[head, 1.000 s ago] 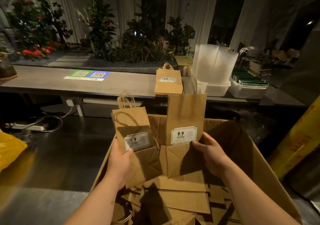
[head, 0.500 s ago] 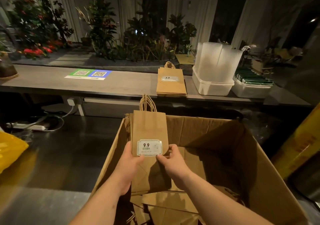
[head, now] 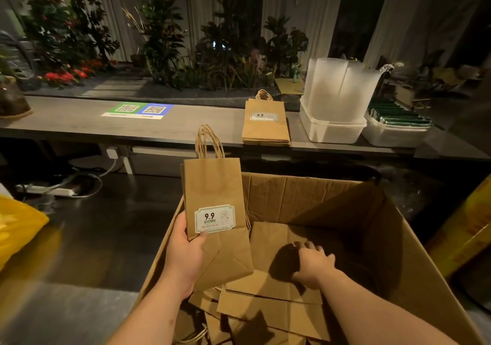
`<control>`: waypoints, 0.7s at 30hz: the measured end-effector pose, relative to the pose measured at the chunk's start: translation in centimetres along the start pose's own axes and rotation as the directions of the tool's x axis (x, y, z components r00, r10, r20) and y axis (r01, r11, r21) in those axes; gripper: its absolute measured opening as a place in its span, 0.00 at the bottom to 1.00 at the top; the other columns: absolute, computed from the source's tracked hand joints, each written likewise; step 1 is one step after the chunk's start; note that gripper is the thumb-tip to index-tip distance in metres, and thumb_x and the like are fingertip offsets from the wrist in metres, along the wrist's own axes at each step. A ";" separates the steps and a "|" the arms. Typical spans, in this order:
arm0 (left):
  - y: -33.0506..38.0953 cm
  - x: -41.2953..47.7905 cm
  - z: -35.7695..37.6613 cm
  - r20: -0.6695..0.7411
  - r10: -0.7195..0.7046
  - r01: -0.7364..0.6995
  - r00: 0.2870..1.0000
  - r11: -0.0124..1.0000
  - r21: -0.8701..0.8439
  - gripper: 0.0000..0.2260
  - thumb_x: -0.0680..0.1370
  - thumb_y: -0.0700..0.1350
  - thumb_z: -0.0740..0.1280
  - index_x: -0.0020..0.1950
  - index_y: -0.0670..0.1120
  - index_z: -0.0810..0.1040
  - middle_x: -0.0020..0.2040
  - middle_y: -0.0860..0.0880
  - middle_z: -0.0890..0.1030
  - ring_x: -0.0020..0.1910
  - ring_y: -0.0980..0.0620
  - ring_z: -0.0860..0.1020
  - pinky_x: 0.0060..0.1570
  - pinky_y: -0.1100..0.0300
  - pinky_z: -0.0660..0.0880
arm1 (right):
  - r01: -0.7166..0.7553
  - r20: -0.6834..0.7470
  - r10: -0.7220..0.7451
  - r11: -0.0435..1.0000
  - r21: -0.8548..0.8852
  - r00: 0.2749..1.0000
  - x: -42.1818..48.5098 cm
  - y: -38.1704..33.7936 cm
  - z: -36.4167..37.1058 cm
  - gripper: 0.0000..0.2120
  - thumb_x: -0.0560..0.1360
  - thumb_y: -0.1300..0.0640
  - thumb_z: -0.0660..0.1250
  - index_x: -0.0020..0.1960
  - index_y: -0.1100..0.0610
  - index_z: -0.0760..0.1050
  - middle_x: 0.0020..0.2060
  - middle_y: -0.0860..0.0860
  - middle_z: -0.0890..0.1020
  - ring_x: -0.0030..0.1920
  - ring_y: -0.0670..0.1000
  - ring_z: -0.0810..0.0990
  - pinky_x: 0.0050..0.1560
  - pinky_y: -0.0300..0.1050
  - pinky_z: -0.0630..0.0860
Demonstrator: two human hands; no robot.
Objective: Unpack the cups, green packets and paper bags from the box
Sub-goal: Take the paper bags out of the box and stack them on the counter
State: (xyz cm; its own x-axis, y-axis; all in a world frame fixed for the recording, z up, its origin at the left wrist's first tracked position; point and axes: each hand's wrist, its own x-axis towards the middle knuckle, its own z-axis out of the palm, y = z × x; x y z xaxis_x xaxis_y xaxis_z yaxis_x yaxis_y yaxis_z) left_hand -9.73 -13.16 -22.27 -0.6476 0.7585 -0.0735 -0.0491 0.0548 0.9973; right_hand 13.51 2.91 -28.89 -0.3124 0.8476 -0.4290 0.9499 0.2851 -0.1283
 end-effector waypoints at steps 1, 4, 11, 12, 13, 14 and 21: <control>-0.1 0.1 0.0 0.001 -0.009 0.009 1.000 1.000 0.013 0.20 0.84 0.42 0.65 0.69 0.65 0.72 0.62 0.60 0.81 0.63 0.56 0.77 0.58 0.49 0.76 | 0.005 -0.013 -0.006 0.999 -0.038 1.000 -0.3 -0.2 -0.5 0.33 0.74 0.45 0.75 0.75 0.49 0.67 0.76 0.53 0.68 0.78 0.59 0.63 0.76 0.63 0.59; -0.1 0.3 0.0 -0.003 -0.025 0.025 1.000 0.999 0.029 0.21 0.83 0.43 0.66 0.72 0.62 0.71 0.63 0.59 0.80 0.63 0.54 0.76 0.62 0.45 0.76 | 0.020 0.034 -0.024 0.994 0.109 0.999 -0.8 -0.6 -2.1 0.25 0.73 0.50 0.77 0.67 0.49 0.74 0.59 0.48 0.80 0.63 0.52 0.79 0.69 0.55 0.72; 0.1 0.4 0.1 -0.015 0.001 -0.001 1.000 1.000 0.011 0.21 0.83 0.41 0.65 0.72 0.62 0.70 0.65 0.58 0.79 0.61 0.57 0.75 0.61 0.47 0.74 | 0.178 0.017 -0.227 0.806 0.564 0.974 -5.2 0.6 -8.3 0.12 0.79 0.57 0.71 0.60 0.46 0.79 0.54 0.48 0.83 0.55 0.48 0.83 0.57 0.48 0.82; 0.1 0.4 0.0 -0.023 0.005 -0.005 1.000 1.000 0.010 0.21 0.83 0.41 0.65 0.72 0.62 0.70 0.65 0.58 0.79 0.62 0.56 0.75 0.62 0.47 0.74 | 0.202 -0.039 -0.236 0.723 0.660 0.971 -6.2 0.7 -9.0 0.10 0.80 0.58 0.70 0.59 0.47 0.79 0.54 0.49 0.84 0.54 0.49 0.84 0.58 0.50 0.82; 0.1 0.4 -0.1 -0.031 0.005 -0.005 1.000 1.000 0.009 0.22 0.83 0.41 0.65 0.72 0.62 0.70 0.65 0.57 0.78 0.64 0.54 0.75 0.63 0.46 0.73 | 0.233 -0.095 -0.243 0.637 0.734 0.965 -7.2 0.5 -9.7 0.09 0.80 0.58 0.69 0.58 0.47 0.79 0.54 0.49 0.84 0.54 0.50 0.84 0.58 0.52 0.82; 0.2 0.5 -0.1 -0.029 0.001 -0.001 1.000 1.000 0.003 0.22 0.83 0.40 0.65 0.72 0.61 0.70 0.65 0.57 0.79 0.65 0.52 0.75 0.63 0.45 0.73 | 0.288 -0.165 -0.257 0.580 0.762 0.952 -8.0 0.1 -10.2 0.08 0.80 0.57 0.69 0.58 0.47 0.80 0.54 0.48 0.84 0.54 0.50 0.84 0.58 0.51 0.82; 1.5 -0.8 0.6 0.202 -0.108 0.122 0.973 0.991 -0.055 0.18 0.84 0.38 0.61 0.67 0.59 0.73 0.59 0.53 0.82 0.59 0.52 0.80 0.47 0.55 0.77 | 0.558 -0.412 -0.384 0.662 0.501 0.826 -10.8 -8.7 -6.7 0.12 0.79 0.48 0.69 0.60 0.50 0.79 0.69 0.38 0.68 0.70 0.44 0.70 0.70 0.44 0.71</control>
State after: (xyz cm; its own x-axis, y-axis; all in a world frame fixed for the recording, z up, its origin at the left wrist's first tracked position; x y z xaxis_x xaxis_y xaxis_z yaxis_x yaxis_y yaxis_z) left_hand -8.84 -13.35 -20.69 -0.4710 0.8637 -0.1793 -0.1689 0.1112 0.9793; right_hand 8.50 -5.73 -17.18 -0.6287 0.7750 0.0632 0.4614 0.4372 -0.7720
